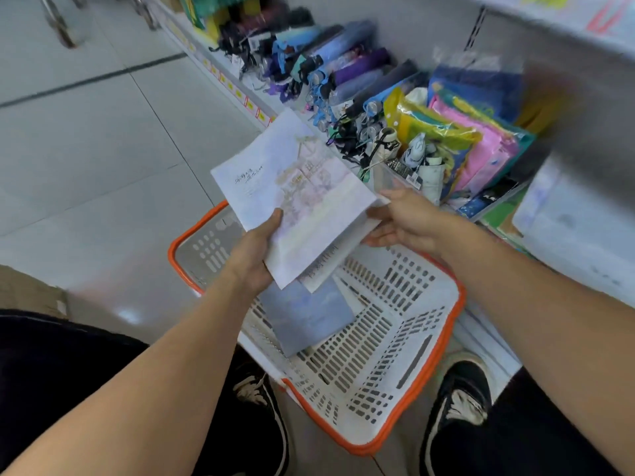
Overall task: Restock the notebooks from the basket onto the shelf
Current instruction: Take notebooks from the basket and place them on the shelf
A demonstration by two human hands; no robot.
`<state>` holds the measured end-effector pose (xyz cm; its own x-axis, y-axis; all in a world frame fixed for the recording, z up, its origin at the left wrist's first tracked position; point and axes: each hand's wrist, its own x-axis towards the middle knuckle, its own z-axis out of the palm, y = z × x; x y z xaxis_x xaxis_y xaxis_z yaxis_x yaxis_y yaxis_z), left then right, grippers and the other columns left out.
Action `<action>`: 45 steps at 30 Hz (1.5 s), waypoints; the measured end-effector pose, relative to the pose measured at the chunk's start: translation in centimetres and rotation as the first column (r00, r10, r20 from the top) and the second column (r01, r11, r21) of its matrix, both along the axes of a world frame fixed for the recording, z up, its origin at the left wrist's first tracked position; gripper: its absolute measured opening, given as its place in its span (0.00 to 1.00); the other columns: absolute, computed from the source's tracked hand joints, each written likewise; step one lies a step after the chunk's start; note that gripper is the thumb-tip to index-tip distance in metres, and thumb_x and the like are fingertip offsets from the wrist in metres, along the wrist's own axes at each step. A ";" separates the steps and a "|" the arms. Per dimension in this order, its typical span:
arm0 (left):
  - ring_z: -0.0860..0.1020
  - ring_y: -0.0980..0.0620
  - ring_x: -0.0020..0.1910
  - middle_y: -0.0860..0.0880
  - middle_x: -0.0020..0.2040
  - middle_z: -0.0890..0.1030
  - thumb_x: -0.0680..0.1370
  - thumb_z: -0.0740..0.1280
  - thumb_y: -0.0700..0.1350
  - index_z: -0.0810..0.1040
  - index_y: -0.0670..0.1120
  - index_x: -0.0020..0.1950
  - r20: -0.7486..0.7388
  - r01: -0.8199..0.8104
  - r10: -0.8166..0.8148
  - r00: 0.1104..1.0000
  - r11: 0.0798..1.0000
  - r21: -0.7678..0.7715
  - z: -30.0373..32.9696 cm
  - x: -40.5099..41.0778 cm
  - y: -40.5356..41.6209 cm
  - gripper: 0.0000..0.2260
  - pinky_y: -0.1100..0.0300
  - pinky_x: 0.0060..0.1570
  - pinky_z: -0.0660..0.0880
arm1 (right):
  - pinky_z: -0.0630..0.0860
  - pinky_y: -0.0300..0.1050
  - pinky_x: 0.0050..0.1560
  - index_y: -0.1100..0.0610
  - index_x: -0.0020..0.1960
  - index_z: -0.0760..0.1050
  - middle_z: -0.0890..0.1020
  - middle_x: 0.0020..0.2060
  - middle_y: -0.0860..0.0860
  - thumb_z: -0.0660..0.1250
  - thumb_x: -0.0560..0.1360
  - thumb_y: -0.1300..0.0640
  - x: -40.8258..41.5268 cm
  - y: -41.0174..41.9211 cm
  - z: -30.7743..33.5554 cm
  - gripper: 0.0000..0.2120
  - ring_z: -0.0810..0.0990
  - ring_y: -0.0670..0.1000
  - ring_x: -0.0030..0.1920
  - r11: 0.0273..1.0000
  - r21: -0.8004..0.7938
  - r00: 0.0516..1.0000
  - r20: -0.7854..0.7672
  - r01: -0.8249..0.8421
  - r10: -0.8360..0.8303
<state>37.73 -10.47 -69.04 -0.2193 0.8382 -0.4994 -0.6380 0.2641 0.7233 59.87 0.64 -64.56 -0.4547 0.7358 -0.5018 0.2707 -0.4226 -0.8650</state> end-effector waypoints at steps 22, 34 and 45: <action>0.85 0.50 0.47 0.51 0.52 0.85 0.78 0.68 0.38 0.76 0.47 0.63 -0.600 0.377 0.012 0.800 0.768 0.518 33.4 14.6 15.3 0.14 0.59 0.36 0.81 | 0.83 0.51 0.34 0.56 0.64 0.76 0.85 0.52 0.61 0.60 0.81 0.45 14.8 -0.8 27.2 0.19 0.85 0.66 0.46 0.867 0.231 0.763 -0.606 0.441 -0.226; 0.85 0.46 0.40 0.36 0.58 0.78 0.75 0.71 0.32 0.70 0.39 0.67 -0.463 0.360 -0.139 0.875 0.828 0.431 34.9 25.4 23.4 0.22 0.60 0.35 0.82 | 0.83 0.40 0.38 0.55 0.69 0.64 0.83 0.55 0.53 0.54 0.82 0.66 17.0 4.9 28.8 0.18 0.87 0.54 0.37 0.433 0.088 0.350 -0.740 0.897 -0.575; 0.79 0.56 0.49 0.54 0.50 0.79 0.57 0.83 0.52 0.71 0.57 0.62 -0.773 0.515 -0.046 0.633 0.770 0.376 32.1 25.9 28.2 0.37 0.62 0.40 0.75 | 0.75 0.47 0.44 0.62 0.47 0.71 0.82 0.44 0.61 0.70 0.78 0.53 18.8 8.1 26.2 0.12 0.81 0.60 0.47 0.161 0.766 0.462 -0.193 0.623 -0.866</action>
